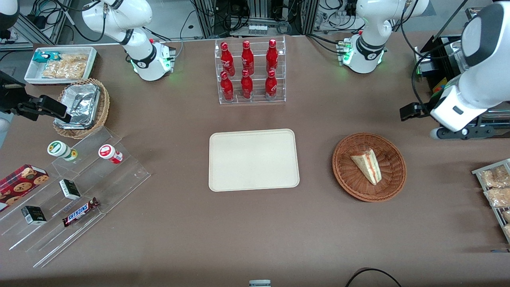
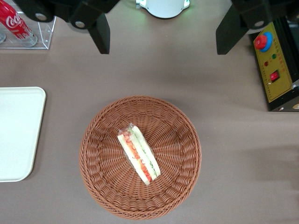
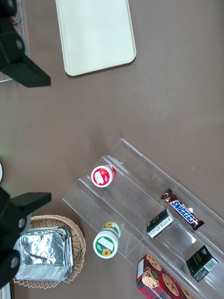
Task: Place sandwich from basket to tray
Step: 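Move the left gripper over the sandwich in the wicker basket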
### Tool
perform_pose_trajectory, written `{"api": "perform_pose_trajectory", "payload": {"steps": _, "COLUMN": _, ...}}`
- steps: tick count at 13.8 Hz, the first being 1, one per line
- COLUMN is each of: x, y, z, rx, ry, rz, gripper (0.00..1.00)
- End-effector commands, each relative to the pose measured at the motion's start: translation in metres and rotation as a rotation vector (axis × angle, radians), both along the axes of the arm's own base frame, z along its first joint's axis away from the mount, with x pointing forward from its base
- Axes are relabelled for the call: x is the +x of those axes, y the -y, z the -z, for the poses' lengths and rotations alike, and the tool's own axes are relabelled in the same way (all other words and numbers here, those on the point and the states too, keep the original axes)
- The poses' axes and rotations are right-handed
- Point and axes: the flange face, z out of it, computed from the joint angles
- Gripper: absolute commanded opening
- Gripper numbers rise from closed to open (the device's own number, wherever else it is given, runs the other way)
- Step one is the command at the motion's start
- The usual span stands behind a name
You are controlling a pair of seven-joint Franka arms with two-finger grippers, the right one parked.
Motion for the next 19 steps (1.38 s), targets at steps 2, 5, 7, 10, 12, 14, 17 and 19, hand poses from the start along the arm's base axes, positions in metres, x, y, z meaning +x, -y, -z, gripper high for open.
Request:
{"api": "perform_pose_trajectory", "payload": {"steps": 2, "x": -0.009, "y": -0.003, "z": 0.049, "rx": 0.011, "ry": 0.011, "rz": 0.004, "gripper": 1.0}}
{"api": "perform_pose_trajectory", "payload": {"steps": 5, "x": -0.013, "y": -0.003, "z": 0.087, "rx": 0.01, "ry": 0.03, "rz": 0.006, "gripper": 1.0}}
{"api": "perform_pose_trajectory", "payload": {"steps": 7, "x": -0.017, "y": -0.003, "z": 0.11, "rx": 0.008, "ry": 0.048, "rz": 0.008, "gripper": 1.0}}
{"api": "perform_pose_trajectory", "payload": {"steps": 10, "x": -0.028, "y": -0.003, "z": 0.147, "rx": 0.003, "ry": 0.087, "rz": 0.008, "gripper": 1.0}}
{"api": "perform_pose_trajectory", "payload": {"steps": 12, "x": -0.033, "y": -0.003, "z": 0.166, "rx": 0.006, "ry": 0.123, "rz": -0.048, "gripper": 1.0}}
{"api": "perform_pose_trajectory", "payload": {"steps": 14, "x": -0.034, "y": 0.005, "z": 0.172, "rx": 0.017, "ry": 0.127, "rz": -0.122, "gripper": 1.0}}
{"api": "perform_pose_trajectory", "payload": {"steps": 17, "x": -0.036, "y": 0.02, "z": 0.178, "rx": 0.023, "ry": 0.157, "rz": -0.198, "gripper": 1.0}}
{"api": "perform_pose_trajectory", "payload": {"steps": 19, "x": -0.04, "y": 0.025, "z": 0.187, "rx": 0.024, "ry": 0.193, "rz": -0.297, "gripper": 1.0}}
